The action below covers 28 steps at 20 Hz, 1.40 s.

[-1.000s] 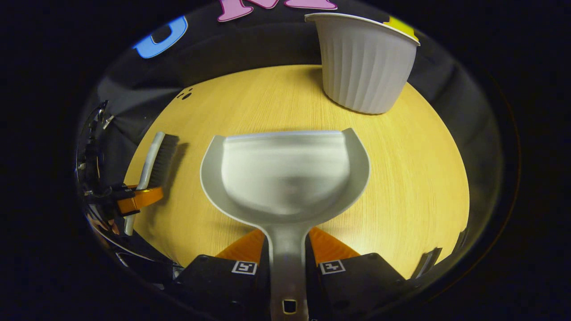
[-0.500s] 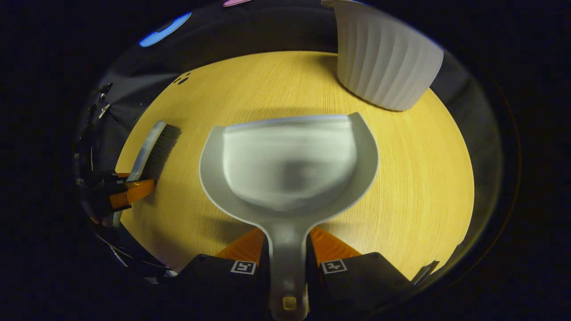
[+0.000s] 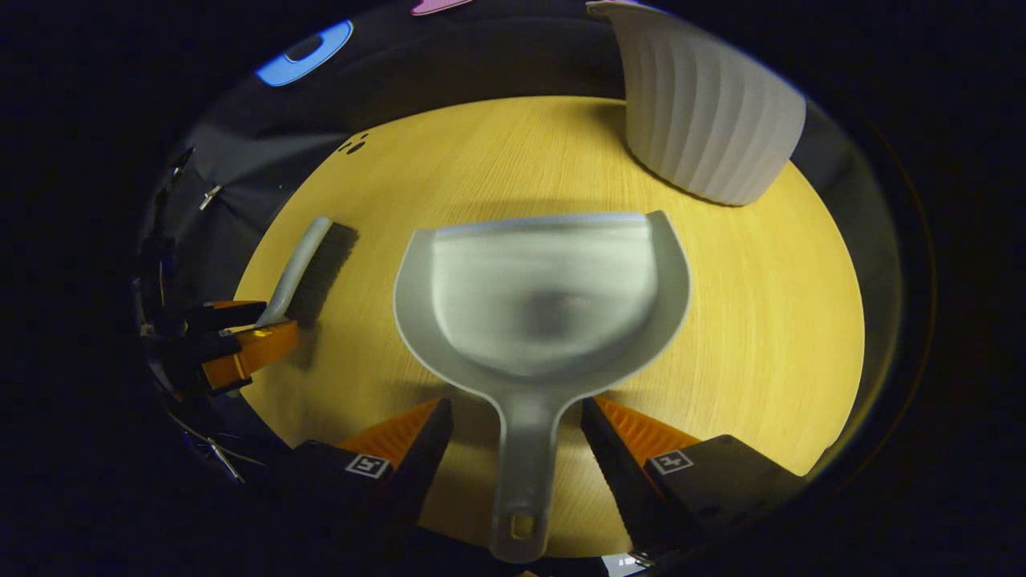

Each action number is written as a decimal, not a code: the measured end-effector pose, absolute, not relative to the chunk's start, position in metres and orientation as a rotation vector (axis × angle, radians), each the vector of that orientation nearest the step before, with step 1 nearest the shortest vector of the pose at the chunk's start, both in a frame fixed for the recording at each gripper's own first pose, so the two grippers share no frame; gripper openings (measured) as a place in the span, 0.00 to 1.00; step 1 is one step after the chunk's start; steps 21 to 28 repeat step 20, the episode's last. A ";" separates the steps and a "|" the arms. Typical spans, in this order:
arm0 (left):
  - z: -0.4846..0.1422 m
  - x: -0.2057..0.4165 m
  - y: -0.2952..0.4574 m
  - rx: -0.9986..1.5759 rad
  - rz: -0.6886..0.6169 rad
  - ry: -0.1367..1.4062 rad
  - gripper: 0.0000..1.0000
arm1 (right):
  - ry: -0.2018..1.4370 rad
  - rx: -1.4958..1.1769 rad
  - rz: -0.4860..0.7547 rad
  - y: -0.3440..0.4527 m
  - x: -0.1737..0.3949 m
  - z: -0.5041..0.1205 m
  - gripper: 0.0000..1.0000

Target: Pick up the small broom and dustpan from the desktop, sweep the trash into the dustpan with the broom, and then empty the trash into the garbage bin.

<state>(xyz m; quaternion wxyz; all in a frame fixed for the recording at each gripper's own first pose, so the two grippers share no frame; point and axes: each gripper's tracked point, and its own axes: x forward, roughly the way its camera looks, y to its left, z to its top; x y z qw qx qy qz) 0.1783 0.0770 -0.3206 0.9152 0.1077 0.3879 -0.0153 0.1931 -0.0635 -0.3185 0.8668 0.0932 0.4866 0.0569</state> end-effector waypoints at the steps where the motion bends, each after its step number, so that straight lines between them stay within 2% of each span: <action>1: -0.304 0.175 0.072 0.207 -0.037 0.743 0.98 | 0.984 0.201 0.102 -0.067 0.191 -0.308 0.99; 6: -0.207 0.132 0.057 0.157 -0.056 0.440 0.98 | 0.755 0.226 0.021 -0.085 0.171 -0.233 0.99; 9: -0.162 0.101 0.050 0.140 -0.057 0.290 0.98 | 0.603 0.171 0.016 -0.089 0.156 -0.184 0.99; 12: -0.125 0.060 0.038 0.124 -0.060 0.171 0.98 | 0.445 0.130 0.015 -0.087 0.138 -0.130 0.99; 16: -0.104 0.019 0.022 0.094 -0.129 0.027 0.97 | 0.284 0.047 0.041 -0.078 0.108 -0.073 0.99; 20: -0.104 -0.020 0.024 0.088 -0.110 -0.029 0.98 | 0.147 0.027 0.043 -0.074 0.081 -0.026 0.99; 28: -0.104 -0.020 0.024 0.088 -0.110 -0.029 0.98 | 0.147 0.027 0.043 -0.074 0.081 -0.026 0.99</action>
